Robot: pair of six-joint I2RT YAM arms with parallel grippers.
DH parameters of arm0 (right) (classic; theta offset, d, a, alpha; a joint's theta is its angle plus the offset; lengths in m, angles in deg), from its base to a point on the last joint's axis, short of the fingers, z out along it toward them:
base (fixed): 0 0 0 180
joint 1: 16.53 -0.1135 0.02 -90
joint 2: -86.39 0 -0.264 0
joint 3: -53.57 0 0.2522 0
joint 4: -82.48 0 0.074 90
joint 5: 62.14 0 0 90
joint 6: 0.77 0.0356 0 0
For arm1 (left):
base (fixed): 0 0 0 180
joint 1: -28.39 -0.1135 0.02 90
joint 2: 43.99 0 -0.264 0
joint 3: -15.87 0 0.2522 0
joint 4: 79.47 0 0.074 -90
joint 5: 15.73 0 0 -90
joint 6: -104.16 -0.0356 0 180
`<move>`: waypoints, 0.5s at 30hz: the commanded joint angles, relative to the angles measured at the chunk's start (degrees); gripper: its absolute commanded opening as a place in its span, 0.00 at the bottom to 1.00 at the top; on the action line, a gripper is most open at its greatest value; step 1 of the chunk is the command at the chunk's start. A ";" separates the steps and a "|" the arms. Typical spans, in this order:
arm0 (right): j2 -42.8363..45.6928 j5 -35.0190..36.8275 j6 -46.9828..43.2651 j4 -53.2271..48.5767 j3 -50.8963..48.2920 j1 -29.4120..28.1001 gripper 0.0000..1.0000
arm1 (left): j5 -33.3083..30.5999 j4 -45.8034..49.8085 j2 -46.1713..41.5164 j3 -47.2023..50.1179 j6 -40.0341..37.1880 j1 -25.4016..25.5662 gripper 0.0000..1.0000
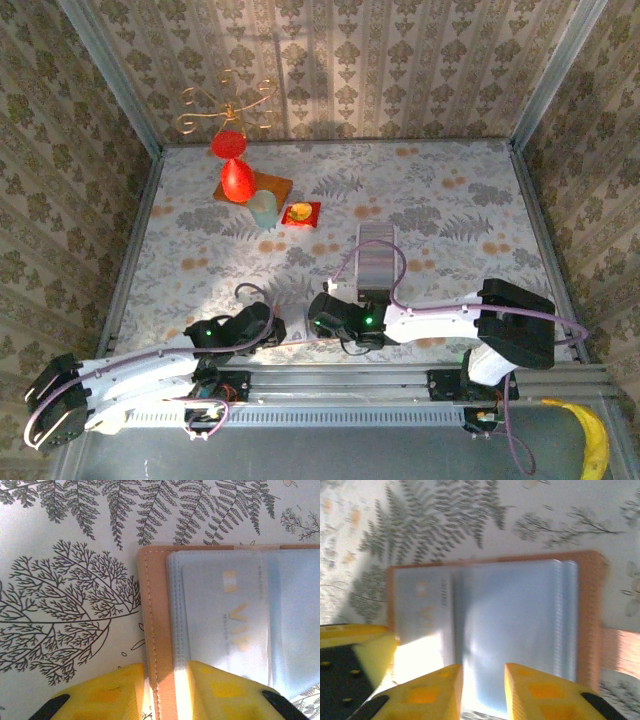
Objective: Put the credit cards into the card holder
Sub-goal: Flip over the card slot in the card holder.
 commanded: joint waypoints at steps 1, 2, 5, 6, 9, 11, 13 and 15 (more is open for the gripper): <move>0.71 2.77 1.26 -3.37 -1.92 -0.51 0.31 | 1.32 2.50 -0.53 1.40 1.31 0.84 0.29; 0.45 2.49 1.35 -3.08 -2.14 -0.51 0.31 | 1.29 2.59 -0.69 1.49 1.33 0.84 0.29; -0.56 1.70 1.63 -1.96 -2.22 -0.64 0.32 | 1.30 2.77 -1.03 1.49 1.41 0.84 0.29; -0.97 1.53 1.64 -1.86 -1.96 -0.69 0.32 | 1.28 2.78 -1.13 1.49 1.40 0.85 0.29; -2.43 1.01 1.64 -2.12 -1.17 -0.86 0.33 | 1.30 2.99 -1.45 1.57 1.42 0.89 0.29; -3.27 0.73 1.81 -2.07 -0.85 -1.04 0.34 | 1.32 3.12 -1.52 1.58 1.40 0.85 0.29; -3.96 0.36 1.98 -1.71 -0.69 -1.13 0.35 | 1.26 3.35 -1.64 1.58 1.47 0.88 0.29; -4.56 0.04 2.05 -1.29 -0.50 -1.19 0.36 | 1.21 3.51 -1.91 1.65 1.41 0.87 0.29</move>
